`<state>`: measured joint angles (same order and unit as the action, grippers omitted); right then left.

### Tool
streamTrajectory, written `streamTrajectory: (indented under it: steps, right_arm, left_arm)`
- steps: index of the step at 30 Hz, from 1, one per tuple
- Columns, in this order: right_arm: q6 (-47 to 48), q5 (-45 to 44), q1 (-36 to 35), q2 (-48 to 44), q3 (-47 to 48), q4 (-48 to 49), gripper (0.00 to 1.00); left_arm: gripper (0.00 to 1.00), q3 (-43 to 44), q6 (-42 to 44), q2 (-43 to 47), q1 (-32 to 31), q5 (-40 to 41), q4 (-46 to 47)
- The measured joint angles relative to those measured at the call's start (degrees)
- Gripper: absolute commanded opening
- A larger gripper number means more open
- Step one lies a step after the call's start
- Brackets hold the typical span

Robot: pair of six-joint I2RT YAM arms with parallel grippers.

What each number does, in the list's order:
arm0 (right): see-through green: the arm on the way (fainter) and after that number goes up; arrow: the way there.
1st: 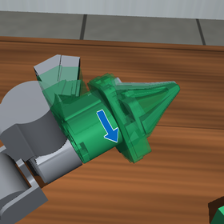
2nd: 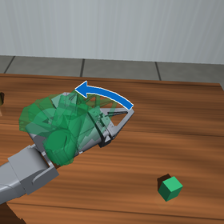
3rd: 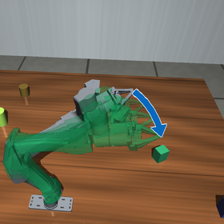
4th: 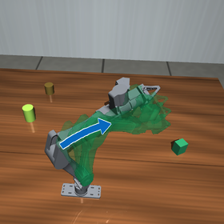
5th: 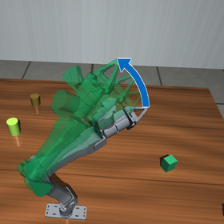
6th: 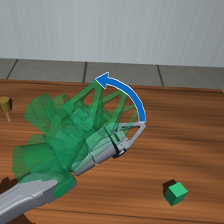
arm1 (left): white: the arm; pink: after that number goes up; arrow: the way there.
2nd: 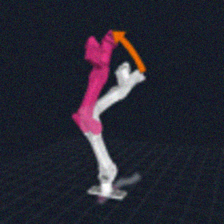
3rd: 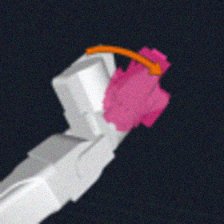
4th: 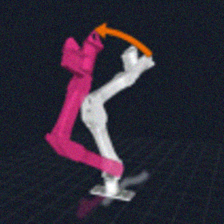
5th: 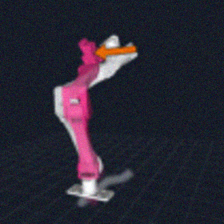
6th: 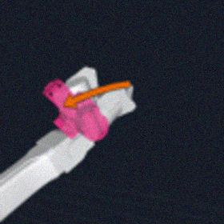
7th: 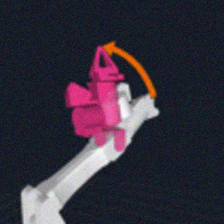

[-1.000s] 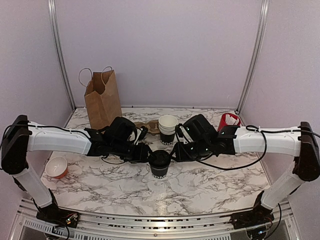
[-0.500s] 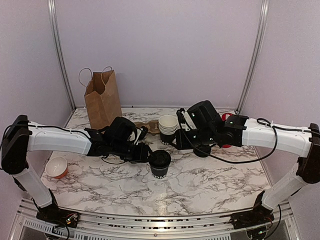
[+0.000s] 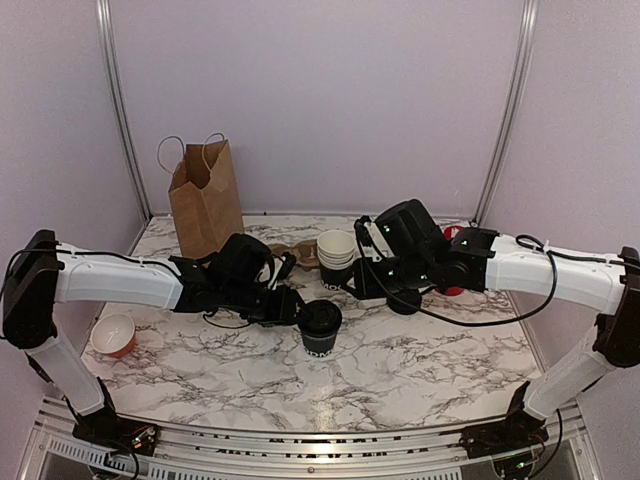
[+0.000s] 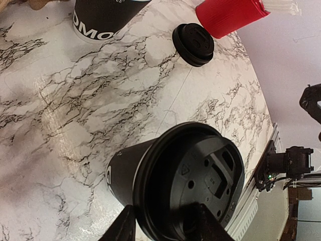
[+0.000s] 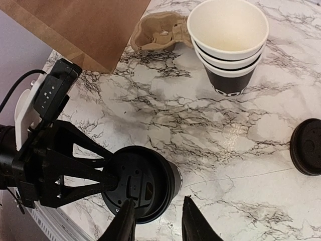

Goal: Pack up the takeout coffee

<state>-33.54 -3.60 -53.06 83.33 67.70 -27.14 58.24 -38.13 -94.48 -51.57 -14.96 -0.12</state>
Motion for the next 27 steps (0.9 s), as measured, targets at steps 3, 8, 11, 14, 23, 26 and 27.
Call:
streamTrajectory:
  steps: [3, 8, 11, 14, 23, 26, 27]
  right_arm:
    - [0.3, -0.1, 0.0, 0.0, 0.0, 0.0, 0.31]
    - [0.6, -0.4, 0.0, 0.0, 0.3, -0.2, 0.31]
    - [0.6, -0.5, 0.1, 0.0, 0.7, -0.3, 0.31]
    - [0.7, -0.6, 0.2, -0.3, 0.9, -0.4, 0.32]
    - [0.7, -0.9, 0.2, -1.4, 1.0, -0.6, 0.32]
    - [0.8, -0.9, 0.2, -1.4, 1.0, -0.7, 0.32]
    - [0.8, -0.9, 0.2, -1.4, 1.0, -0.7, 0.32]
  left_arm:
    - [0.4, 0.0, 0.0, 0.0, 0.0, 0.0, 0.0]
    - [0.4, 0.0, 0.0, 0.0, 0.0, 0.0, 0.0]
    - [0.4, 0.0, 0.0, 0.0, 0.0, 0.0, 0.0]
    - [0.4, 0.0, 0.0, 0.0, 0.0, 0.0, 0.0]
    - [0.4, 0.0, 0.0, 0.0, 0.0, 0.0, 0.0]
    - [0.4, 0.0, 0.0, 0.0, 0.0, 0.0, 0.0]
    - [0.4, 0.0, 0.0, 0.0, 0.0, 0.0, 0.0]
